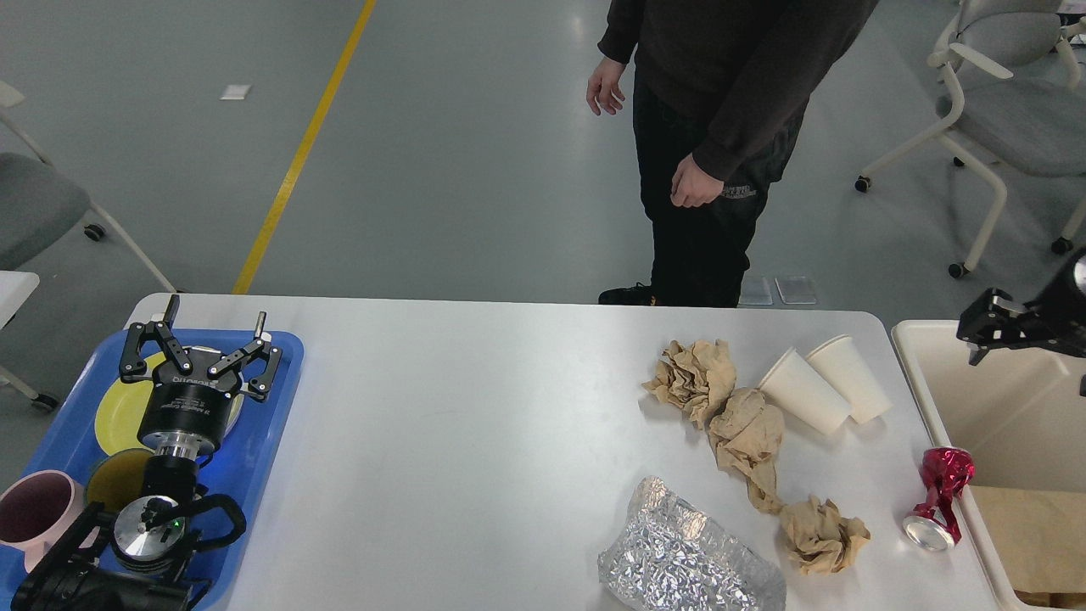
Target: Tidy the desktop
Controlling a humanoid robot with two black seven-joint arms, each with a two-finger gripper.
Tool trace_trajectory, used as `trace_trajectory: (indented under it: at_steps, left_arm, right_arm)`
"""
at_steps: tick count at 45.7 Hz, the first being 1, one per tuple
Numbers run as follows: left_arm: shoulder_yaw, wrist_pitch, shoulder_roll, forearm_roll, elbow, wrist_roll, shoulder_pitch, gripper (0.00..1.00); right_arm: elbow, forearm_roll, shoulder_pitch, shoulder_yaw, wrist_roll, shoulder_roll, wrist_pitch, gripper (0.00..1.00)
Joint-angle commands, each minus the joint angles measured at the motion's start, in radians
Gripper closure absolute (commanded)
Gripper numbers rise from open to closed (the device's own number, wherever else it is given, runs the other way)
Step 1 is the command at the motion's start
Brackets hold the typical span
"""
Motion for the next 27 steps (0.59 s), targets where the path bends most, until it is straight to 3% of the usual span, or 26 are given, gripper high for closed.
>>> trace_trajectory:
  at_steps: [1,6,16,27]
  left_arm:
    - [0.000,0.000,0.000,0.000,0.000,0.000,0.000,0.04]
    - [0.000,0.000,0.001,0.000,0.000,0.000,0.000,0.04]
    - [0.000,0.000,0.000,0.000,0.000,0.000,0.000,0.04]
    - [0.000,0.000,0.001,0.000,0.000,0.000,0.000,0.04]
  right_arm:
    - [0.100,0.000,0.175,0.002,-0.001,0.058,0.158,0.00]
    - [0.225,0.008,0.300,0.005,-0.001,0.098,0.195,0.00]
    - [0.524,0.011,0.622,0.097,0.000,0.105,0.171,0.00]
    - [0.573,0.053,0.677,0.145,0.009,0.145,0.189,0.00]
